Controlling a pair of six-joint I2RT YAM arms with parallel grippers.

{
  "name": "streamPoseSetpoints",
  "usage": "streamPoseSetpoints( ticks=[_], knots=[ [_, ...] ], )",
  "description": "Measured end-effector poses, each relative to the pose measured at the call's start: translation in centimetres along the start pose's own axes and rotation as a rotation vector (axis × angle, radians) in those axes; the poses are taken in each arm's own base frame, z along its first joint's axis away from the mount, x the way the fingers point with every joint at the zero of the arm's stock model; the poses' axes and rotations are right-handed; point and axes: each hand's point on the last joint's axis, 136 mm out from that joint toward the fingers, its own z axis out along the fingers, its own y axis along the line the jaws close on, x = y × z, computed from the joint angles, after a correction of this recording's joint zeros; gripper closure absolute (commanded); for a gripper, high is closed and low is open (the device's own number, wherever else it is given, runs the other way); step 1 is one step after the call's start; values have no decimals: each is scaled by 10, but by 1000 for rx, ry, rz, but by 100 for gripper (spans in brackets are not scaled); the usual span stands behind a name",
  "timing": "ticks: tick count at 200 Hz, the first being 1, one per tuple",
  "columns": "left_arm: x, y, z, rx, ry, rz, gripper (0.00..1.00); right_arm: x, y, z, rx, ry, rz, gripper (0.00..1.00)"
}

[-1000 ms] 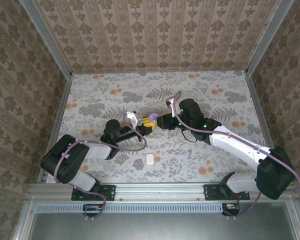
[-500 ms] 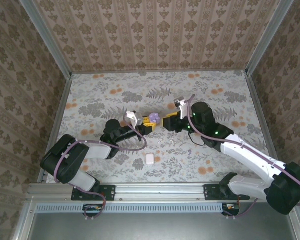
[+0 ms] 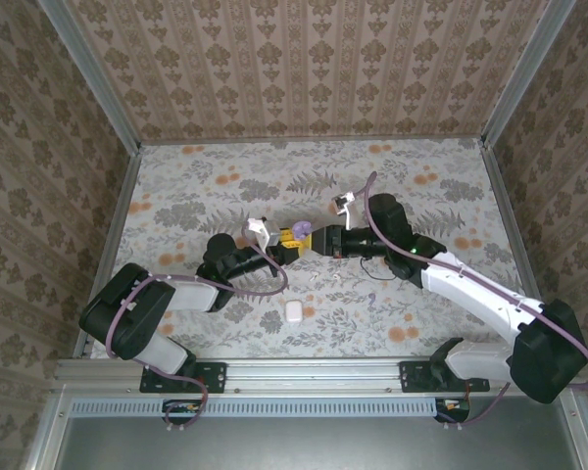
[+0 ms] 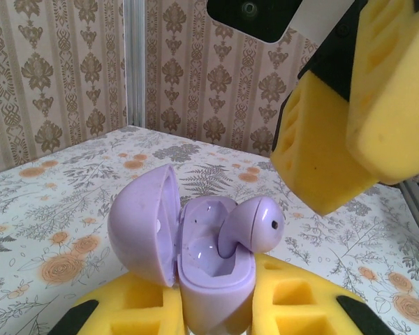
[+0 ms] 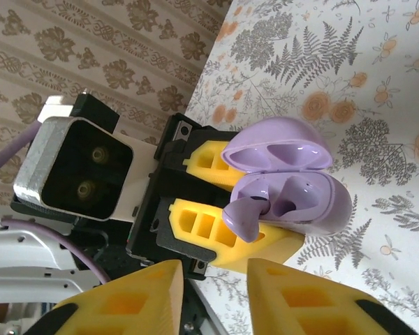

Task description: Insert the wireless bluetooth earbuds into the charging case

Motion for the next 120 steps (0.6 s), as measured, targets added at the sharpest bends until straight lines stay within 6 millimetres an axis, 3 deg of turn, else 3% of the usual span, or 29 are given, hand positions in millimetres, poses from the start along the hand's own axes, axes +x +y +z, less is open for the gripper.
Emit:
streamPoseSetpoints(
  ticks=[120],
  knots=[
    [0, 0, 0, 0, 0, -1, 90, -2, -5, 8, 5, 2, 21, 84]
  ],
)
